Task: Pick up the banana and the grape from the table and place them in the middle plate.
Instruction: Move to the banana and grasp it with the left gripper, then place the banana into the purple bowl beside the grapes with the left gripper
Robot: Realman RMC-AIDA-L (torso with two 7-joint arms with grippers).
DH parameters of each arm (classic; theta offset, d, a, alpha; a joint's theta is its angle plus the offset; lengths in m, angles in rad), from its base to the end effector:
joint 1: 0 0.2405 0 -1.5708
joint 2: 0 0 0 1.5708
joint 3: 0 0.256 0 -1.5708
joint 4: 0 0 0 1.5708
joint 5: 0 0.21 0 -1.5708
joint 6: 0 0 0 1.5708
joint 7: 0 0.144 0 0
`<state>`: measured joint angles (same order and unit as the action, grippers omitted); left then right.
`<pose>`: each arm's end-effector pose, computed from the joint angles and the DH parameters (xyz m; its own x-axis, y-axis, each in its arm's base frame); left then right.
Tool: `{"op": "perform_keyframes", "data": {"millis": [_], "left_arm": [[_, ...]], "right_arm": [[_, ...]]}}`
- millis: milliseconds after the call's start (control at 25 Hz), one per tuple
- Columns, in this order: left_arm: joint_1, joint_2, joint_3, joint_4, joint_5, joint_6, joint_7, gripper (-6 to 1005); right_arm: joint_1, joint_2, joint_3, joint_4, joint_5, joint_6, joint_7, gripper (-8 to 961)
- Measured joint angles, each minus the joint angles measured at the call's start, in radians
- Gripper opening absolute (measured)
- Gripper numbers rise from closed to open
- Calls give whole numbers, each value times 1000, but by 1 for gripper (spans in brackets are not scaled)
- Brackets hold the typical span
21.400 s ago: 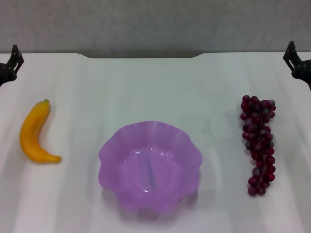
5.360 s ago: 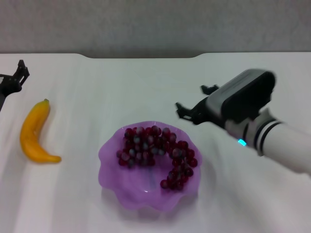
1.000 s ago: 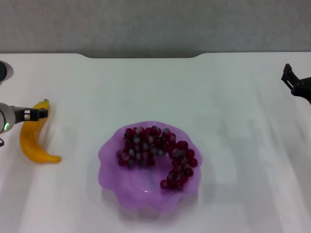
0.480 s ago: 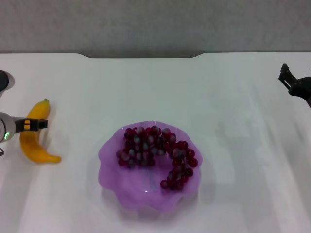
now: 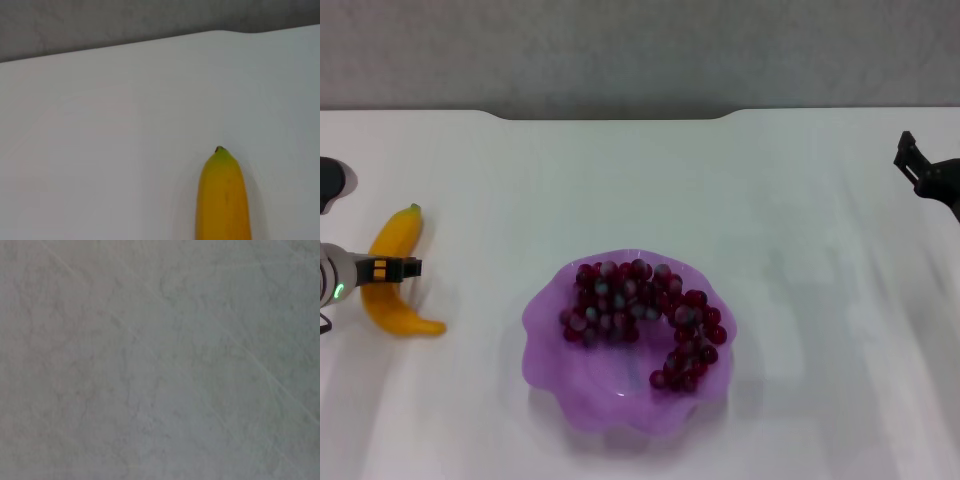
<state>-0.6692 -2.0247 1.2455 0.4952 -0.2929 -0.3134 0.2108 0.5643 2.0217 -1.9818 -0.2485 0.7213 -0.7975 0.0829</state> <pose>-0.3423 0.4300 0.0112 0.5642 0.7100 0.4215 0.6155 -0.0214 -0.7878 0.3211 0.3997 0.0078 0.7260 -0.0892 -0.6819 -0.6870 -0.0487 -0.7250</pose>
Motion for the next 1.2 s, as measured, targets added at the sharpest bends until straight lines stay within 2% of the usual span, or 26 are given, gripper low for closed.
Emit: {"op": "perform_keyframes", "data": {"millis": [440,680,880,1200], "left_arm": [[-12,7,1,-31,0,-8,1,719],[-24,9,-6,-22,0,-19,-14,597],[8,9,-7,94,-6,-66,-23,495],[76,0,-8,351,-3,-230,-18,485]], "right_arm": [[2,0,0,0,1,0,0,846],[-4,0,0,-3,1,0,7,846],[-6,-1,0,-3,1,-1,12,846],[-6,-1,0,-3,1,-1,12,846]]}}
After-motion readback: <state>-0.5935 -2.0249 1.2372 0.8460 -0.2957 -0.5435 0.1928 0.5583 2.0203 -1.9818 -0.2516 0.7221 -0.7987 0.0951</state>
